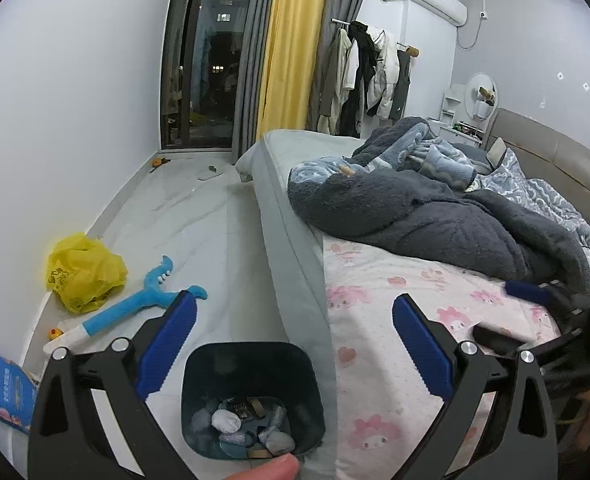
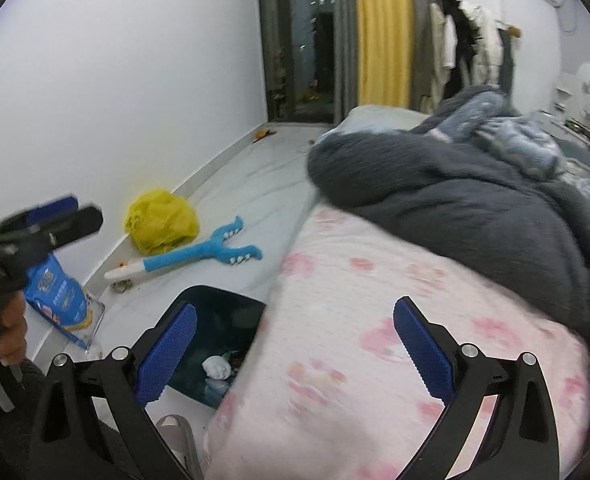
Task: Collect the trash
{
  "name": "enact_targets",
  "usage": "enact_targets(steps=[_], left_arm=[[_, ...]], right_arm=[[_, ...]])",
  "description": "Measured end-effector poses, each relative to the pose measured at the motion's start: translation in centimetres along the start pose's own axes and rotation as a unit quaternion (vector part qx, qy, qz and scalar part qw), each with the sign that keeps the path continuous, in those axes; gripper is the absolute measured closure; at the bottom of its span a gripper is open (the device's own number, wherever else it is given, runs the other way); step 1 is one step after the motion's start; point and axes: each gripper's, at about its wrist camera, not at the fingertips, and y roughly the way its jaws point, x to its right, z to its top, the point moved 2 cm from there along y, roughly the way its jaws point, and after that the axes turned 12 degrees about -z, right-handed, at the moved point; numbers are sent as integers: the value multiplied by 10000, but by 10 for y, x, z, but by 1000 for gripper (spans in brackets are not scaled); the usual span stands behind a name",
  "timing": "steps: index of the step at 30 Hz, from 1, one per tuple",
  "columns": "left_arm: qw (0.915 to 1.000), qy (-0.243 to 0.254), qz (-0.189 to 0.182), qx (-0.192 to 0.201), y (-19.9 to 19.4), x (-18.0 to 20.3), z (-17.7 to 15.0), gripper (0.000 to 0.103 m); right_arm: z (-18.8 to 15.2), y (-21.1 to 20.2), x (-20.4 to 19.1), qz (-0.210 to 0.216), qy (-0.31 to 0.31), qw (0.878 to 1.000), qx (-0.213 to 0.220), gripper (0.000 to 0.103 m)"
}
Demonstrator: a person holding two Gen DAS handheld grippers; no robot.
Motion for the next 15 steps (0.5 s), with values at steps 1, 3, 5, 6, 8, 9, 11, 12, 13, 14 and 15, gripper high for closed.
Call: enact_targets(steps=[1,3,5,6,8,9,11,12,13,14,15], left_arm=[[10000,2,-26,37,-4,5,-3,3],[10000,34,4,73,-11,13,-9,3],[10000,66,27,36,-13,21,-18,3],[10000,64,45,-10,-14,25,-23,3],[10000,52,46,-45,-17,31,-30,3],[10000,55,10,-37,-20,35,-33,3],[9999,116,-17,10,-25,43,-35,3],[9999,149,-31,37,-27,47,-36,3],[9999,137,-81,55,-29,50,-37,3],[9998,99,-128,67,-30,53,-38,3],[9998,31,-152,79,-31,54,-41,3]], right_arm=[[-1,-9,9,-44,45,10000,70,3],[-7,-31,26,-137,110,9997,166,3],[-14,-50,40,-255,109,9994,225,3],[-18,-59,46,-301,95,9992,249,3],[-27,-76,59,-365,141,9989,272,3],[-33,-83,67,-382,224,9987,255,3],[-42,-96,83,-418,479,9978,195,3],[-47,-105,90,-460,575,9970,221,3],[-52,-115,96,-506,628,9964,274,3],[-55,-121,101,-538,653,9960,303,3],[-59,-126,105,-576,636,9958,306,3]])
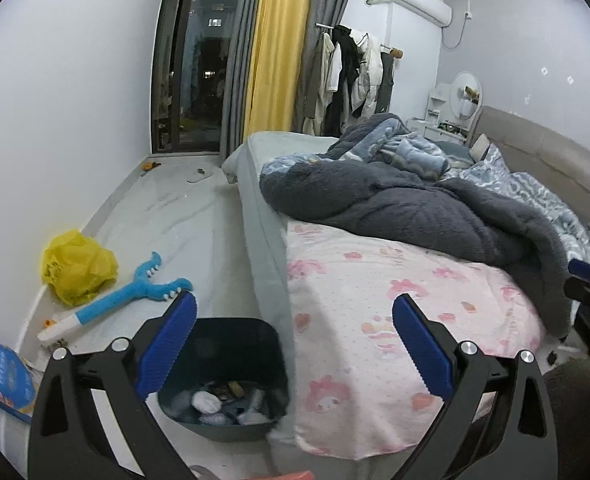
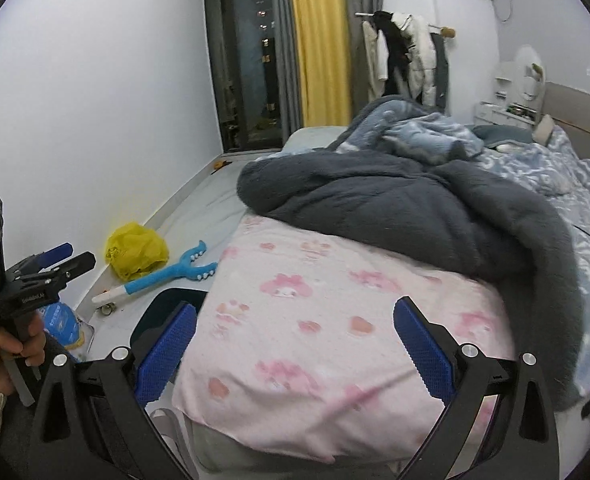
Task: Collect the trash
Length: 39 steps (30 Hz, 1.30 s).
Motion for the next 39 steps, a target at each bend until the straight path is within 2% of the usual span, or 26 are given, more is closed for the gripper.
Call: enact_targets(steps=[3,9,12,39], left_arm=[[10000,24,92,-27,0,6,-5,3],[9997,130,142,-148,7,11,-13,3],[9997,158,103,-142,9,14,-14,3],[9994,242,85,-251,20,28,-20,3]], right_arm=[[-8,-10,12,-168,-179,9997,36,3],[-18,-16,26,178,-63,9998,99,3],[-21,-20,31,209,-29,9997,101,3],[-23,-22,38,241,-4,9997,58,3]])
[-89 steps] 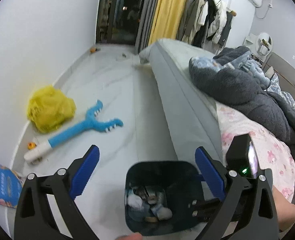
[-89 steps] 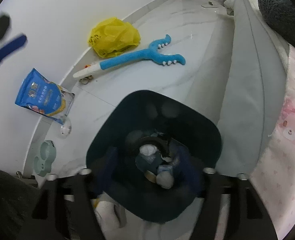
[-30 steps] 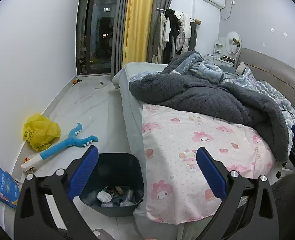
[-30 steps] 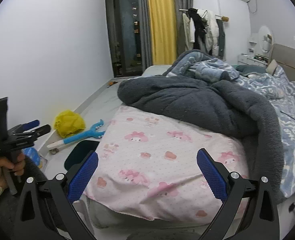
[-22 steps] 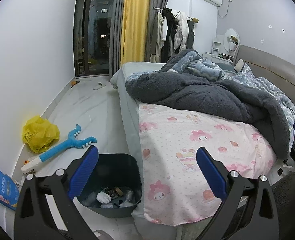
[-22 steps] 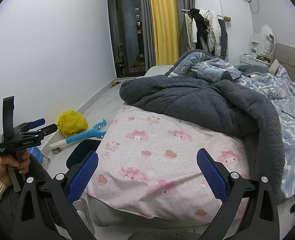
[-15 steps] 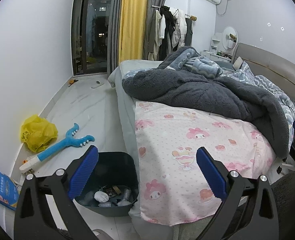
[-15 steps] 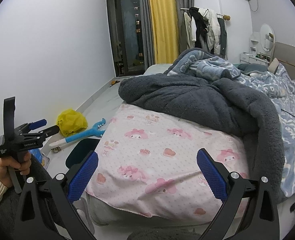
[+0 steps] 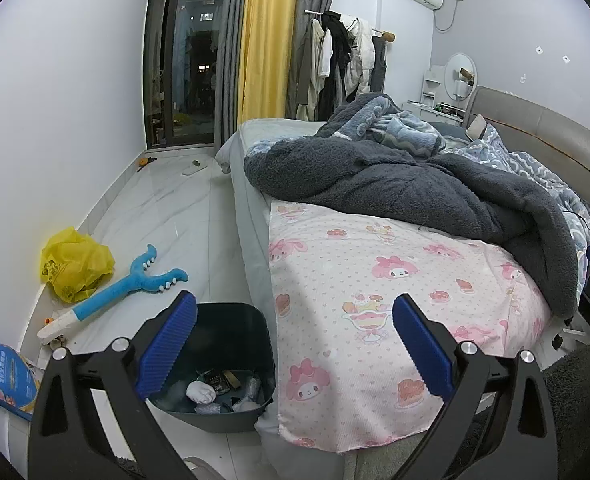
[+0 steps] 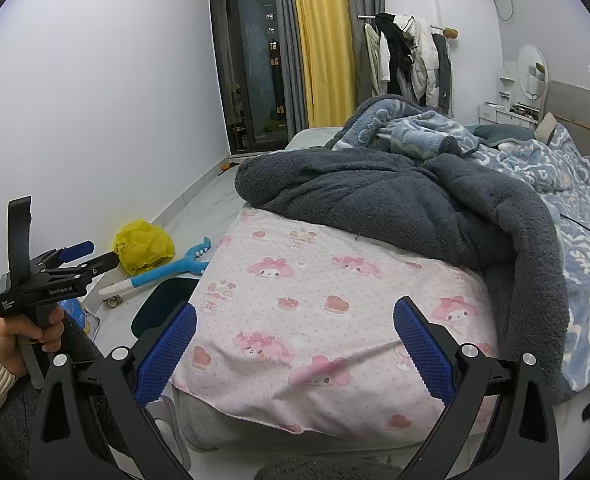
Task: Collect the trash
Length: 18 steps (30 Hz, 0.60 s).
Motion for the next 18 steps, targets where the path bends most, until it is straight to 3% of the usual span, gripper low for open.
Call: enact_targets(steps=[18], left_arm=[[10000,-5,13,-21,3,3,-1,3]], right_arm=[[0,1,3,12,-2,10000,-25,3]])
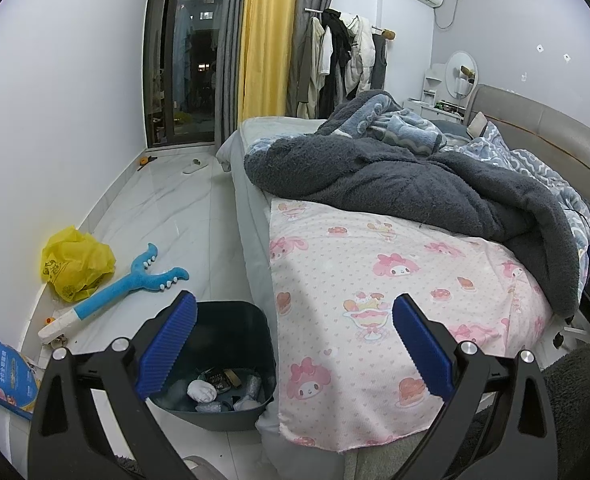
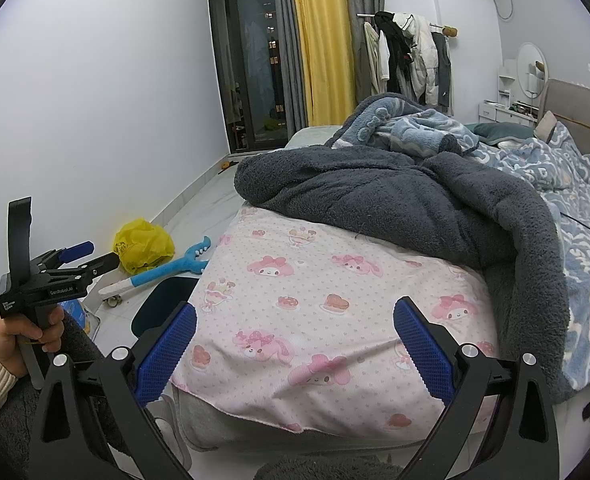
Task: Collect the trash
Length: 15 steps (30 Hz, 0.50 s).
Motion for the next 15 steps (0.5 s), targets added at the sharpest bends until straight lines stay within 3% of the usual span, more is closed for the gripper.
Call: enact_targets(steps=[15], left_arm=[[10000,9,-2,-6,0,1,0,3]], right_arm=[[0,0,1,4,-4,10000,-2,3]])
